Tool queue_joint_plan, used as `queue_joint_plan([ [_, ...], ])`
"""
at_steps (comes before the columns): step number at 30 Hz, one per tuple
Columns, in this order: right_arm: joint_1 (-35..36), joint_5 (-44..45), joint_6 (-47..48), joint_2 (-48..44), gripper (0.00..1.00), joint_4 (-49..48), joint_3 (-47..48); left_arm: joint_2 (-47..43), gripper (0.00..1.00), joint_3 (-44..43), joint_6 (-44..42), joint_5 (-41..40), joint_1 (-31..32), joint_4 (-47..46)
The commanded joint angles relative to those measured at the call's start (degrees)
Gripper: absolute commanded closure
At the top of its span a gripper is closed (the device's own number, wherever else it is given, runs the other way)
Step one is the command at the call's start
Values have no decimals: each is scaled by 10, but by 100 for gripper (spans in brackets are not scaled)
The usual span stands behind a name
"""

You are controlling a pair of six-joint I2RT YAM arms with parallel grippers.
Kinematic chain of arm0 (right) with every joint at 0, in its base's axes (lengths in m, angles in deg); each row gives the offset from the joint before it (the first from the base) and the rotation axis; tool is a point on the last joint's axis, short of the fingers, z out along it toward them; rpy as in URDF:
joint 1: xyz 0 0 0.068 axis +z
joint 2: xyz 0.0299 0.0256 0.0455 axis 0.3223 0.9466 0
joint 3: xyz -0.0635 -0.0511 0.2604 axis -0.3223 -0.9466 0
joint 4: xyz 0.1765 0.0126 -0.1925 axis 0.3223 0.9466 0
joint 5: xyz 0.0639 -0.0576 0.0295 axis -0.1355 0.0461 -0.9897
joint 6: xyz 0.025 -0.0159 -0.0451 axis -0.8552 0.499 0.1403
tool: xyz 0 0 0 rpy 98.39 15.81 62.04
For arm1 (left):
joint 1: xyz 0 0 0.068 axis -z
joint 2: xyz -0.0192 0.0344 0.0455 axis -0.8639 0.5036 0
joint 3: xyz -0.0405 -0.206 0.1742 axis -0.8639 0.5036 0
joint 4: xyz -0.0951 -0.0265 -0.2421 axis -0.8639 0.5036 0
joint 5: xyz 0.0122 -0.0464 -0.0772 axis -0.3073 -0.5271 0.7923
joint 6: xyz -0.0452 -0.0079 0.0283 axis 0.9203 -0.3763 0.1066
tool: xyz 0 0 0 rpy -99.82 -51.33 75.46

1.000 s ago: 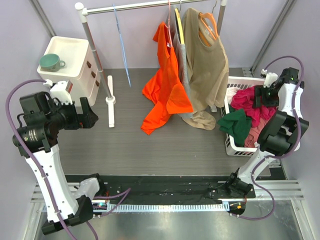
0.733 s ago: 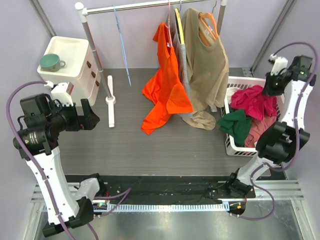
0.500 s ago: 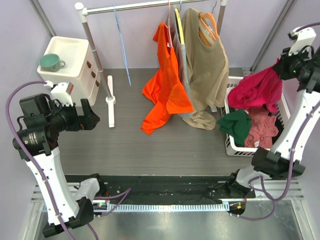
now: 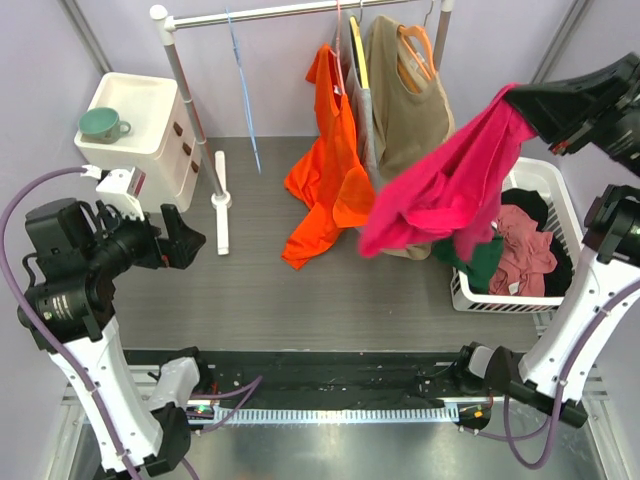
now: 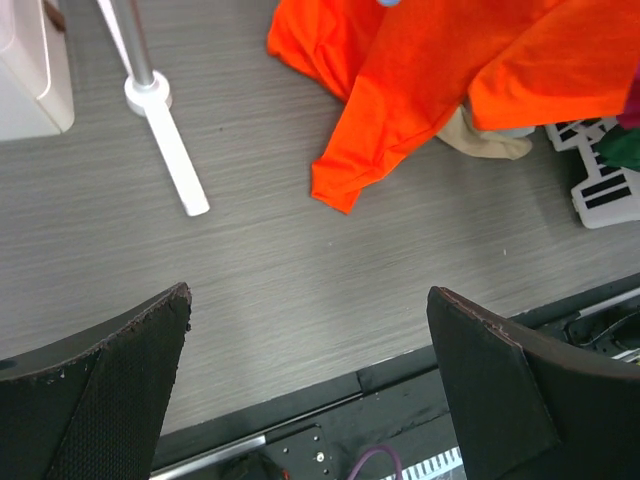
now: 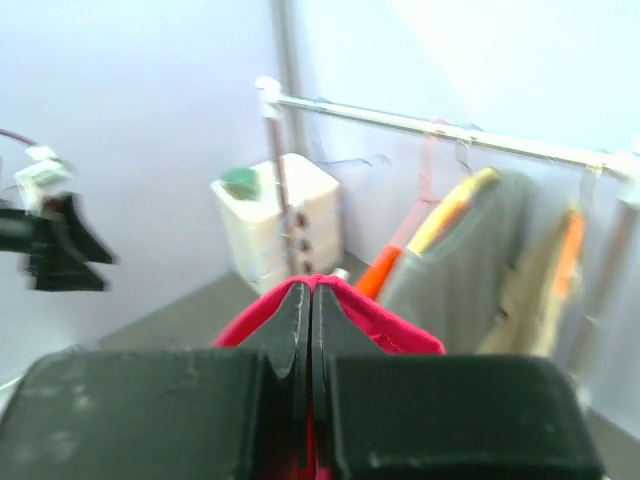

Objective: Place the t-shirt on the hanger
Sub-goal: Place the T-shirt at the center of the board.

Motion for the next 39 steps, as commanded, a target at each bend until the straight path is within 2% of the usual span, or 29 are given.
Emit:
queue_joint_plan([
  [1,17,-45,-365,41,99,-401,72,-27,0,-8,7,64,-2,-52],
  [3,25,-36,-344,46,99,-348,82,-35,0,-5,12,70,-3,-66],
  [5,40,-28,-313,48,99,-307,51,-32,0,-8,16,81,-3,-75],
  [6,67,-29,-289,52,99,-244,35,-29,0,-11,17,85,-2,-73],
  [7,89,-29,-229,55,99,-203,21,-17,0,-13,17,90,-3,-66],
  [8,126,-20,-144,67,99,-47,-23,-6,0,-19,17,99,-2,-58],
  [9,175,-9,-105,68,99,2,-37,1,0,-20,16,103,-2,-53],
  [10,200,6,-9,70,99,52,-54,5,0,-22,14,103,-2,-49],
  [11,236,57,40,72,99,161,-55,6,0,-22,11,101,-2,-49],
  [12,313,91,99,77,99,216,-53,6,0,-22,9,98,-2,-48],
  [13,346,113,152,73,99,252,-64,3,0,-19,3,94,-2,-46],
  [16,403,151,153,61,99,248,-102,-10,0,-7,-18,87,-2,-48],
  [18,430,179,179,67,99,265,-82,-17,0,15,-34,96,-2,-49],
  [21,517,236,227,87,99,299,-34,-28,0,39,-52,127,-2,-49],
  [27,725,353,338,141,99,347,-84,-36,0,45,-99,190,-2,-36],
  [30,837,398,416,192,99,363,-76,-44,0,54,-101,193,-2,-37],
  [31,859,423,433,207,75,365,-67,-47,0,56,-101,193,-3,-38],
  [33,889,428,446,267,37,373,-16,-52,0,65,-100,186,-2,-37],
  [34,888,427,442,289,1,378,7,-53,0,68,-105,181,-2,-28],
  [36,875,429,458,312,0,399,47,-46,0,70,-128,172,-2,-5],
  [38,851,406,484,298,0,406,26,-38,0,73,-202,158,-2,48],
  [39,812,386,491,270,0,414,-21,-31,0,78,-229,150,-2,60],
])
